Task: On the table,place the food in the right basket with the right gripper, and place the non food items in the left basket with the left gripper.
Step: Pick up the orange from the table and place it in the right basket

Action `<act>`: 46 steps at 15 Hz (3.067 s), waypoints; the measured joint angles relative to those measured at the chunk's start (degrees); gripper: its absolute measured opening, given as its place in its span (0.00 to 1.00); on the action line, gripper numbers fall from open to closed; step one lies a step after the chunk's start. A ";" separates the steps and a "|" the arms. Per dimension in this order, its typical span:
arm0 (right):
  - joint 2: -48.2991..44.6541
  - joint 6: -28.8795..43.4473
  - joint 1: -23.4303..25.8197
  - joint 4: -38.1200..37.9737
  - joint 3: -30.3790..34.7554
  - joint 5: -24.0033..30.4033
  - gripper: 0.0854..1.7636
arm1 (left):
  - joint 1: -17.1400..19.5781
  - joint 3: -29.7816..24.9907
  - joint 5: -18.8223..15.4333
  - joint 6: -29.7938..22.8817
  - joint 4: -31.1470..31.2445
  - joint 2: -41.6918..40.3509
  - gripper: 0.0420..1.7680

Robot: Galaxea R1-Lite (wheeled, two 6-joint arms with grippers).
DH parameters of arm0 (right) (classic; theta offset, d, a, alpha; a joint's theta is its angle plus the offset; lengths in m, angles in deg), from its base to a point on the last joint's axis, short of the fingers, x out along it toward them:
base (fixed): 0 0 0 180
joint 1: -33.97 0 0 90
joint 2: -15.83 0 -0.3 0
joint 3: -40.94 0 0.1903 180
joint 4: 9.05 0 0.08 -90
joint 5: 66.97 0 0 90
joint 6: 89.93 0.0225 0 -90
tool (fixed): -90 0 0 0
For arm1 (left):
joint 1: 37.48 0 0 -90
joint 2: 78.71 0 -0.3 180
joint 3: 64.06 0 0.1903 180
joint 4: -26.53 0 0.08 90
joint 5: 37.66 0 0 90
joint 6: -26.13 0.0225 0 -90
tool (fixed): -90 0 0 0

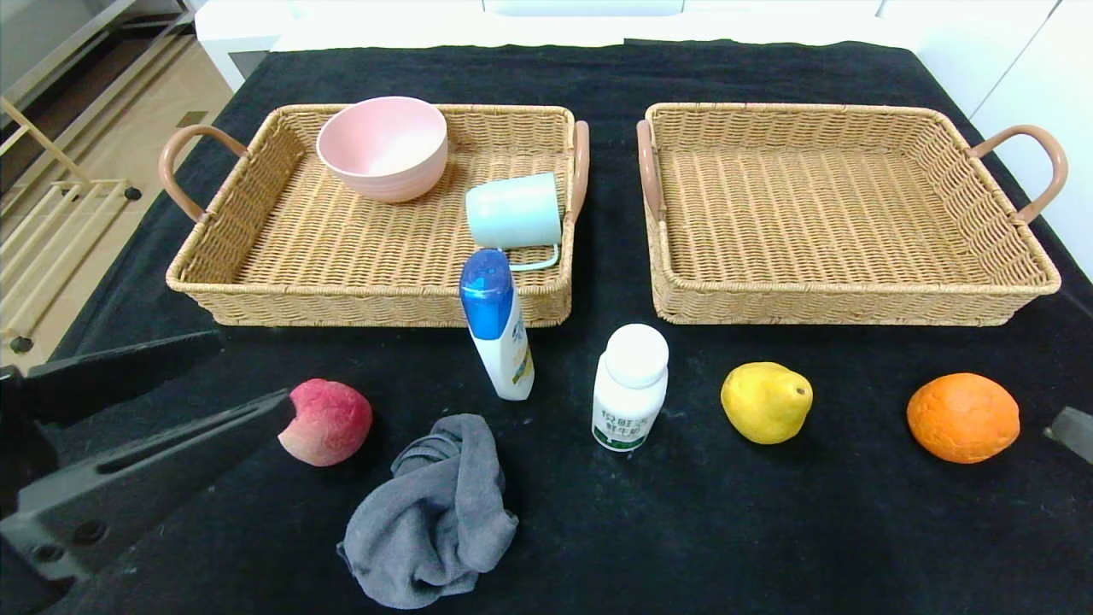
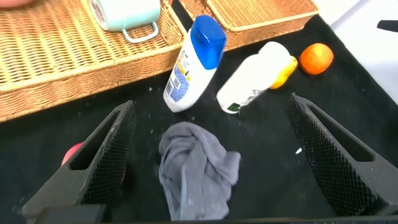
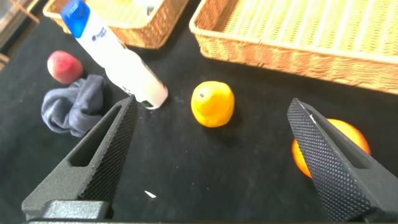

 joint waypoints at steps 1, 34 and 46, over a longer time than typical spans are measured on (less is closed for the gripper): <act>1.27 -0.04 -0.22 0.40 -0.21 -0.05 1.00 | -0.11 0.83 0.04 0.00 -0.12 1.88 1.00; 23.84 10.85 6.56 -49.91 -35.16 -23.25 1.00 | 4.43 3.33 0.59 6.11 -2.90 9.40 1.00; 34.90 12.54 12.43 -45.07 -34.96 -16.36 1.00 | 4.44 3.54 0.50 6.28 -3.12 8.27 1.00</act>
